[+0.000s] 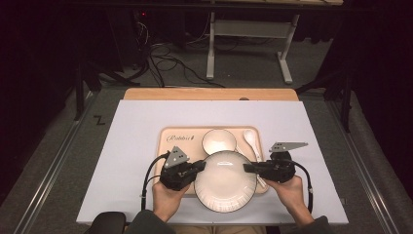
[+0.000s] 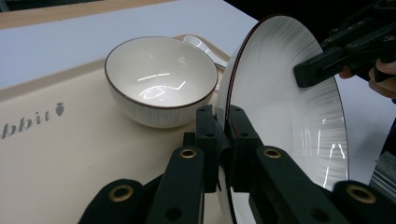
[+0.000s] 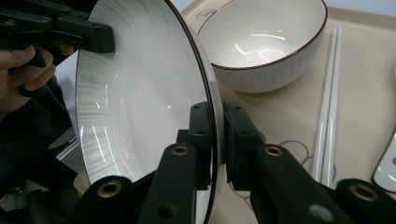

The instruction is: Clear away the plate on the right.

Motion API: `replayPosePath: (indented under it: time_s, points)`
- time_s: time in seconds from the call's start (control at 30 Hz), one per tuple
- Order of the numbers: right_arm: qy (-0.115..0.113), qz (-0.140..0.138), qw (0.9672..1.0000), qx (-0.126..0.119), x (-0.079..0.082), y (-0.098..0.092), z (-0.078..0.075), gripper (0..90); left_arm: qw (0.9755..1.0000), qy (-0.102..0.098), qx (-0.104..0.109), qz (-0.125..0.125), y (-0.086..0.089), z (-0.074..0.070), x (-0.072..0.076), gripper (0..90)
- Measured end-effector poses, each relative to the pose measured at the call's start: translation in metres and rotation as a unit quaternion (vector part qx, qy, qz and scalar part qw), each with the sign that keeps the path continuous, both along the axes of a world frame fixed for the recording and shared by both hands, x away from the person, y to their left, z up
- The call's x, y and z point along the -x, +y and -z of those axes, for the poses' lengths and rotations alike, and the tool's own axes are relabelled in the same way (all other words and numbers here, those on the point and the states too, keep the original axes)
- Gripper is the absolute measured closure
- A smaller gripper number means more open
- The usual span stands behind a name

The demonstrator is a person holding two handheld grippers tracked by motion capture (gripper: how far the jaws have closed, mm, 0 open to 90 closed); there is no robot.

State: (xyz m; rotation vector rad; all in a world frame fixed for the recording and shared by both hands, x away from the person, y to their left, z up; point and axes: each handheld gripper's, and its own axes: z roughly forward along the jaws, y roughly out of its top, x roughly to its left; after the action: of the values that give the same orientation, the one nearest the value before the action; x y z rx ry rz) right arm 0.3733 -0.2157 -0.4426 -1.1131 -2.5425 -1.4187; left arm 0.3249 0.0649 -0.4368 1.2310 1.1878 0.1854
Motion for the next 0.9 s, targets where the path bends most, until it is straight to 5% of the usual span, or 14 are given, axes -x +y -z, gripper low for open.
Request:
replayPosePath:
  time_s: [0.2,0.3,0.4,0.47,0.5,0.53,0.7,0.73,0.9]
  points:
    - [-0.008,0.022,0.9997,0.008,0.007,-0.014,-0.002,59.9,0.9998,-0.005,-0.007,0.019,-0.001,-0.004,-0.004,85.8]
    - [-0.018,0.024,0.9994,0.015,0.011,-0.019,-0.005,57.3,0.9999,-0.001,-0.01,0.013,0.002,-0.003,-0.007,85.9]
    - [-0.016,0.035,0.9991,-0.018,0.013,-0.034,-0.008,55.7,1.0,-0.004,-0.008,0.002,0.008,-0.005,-0.008,85.2]
    - [-0.031,0.058,0.9977,-0.018,0.013,-0.042,-0.01,55.9,1.0,0.002,-0.001,-0.004,0.013,-0.006,-0.009,85.2]
    - [-0.043,0.073,0.9963,-0.011,0.013,-0.046,-0.011,55.9,0.998,0.004,-0.055,0.03,0.024,-0.005,-0.007,85.3]
    - [-0.054,0.092,0.9943,0.008,0.012,-0.05,-0.011,55.8,0.9972,0.007,-0.063,0.04,0.028,-0.005,-0.007,85.3]
    - [-0.072,0.174,0.9796,0.071,0.001,-0.077,-0.001,54.4,0.9986,0.005,-0.047,0.022,0.03,-0.005,-0.005,85.2]
    - [-0.067,0.182,0.9785,0.072,-0.001,-0.082,0.002,54.3,0.9998,0.007,0.006,-0.018,0.023,-0.007,-0.006,85.1]
    - [-0.07,0.201,0.9724,0.094,-0.011,-0.089,0.009,52.7,0.9993,0.011,0.01,-0.033,0.031,-0.006,-0.004,84.9]
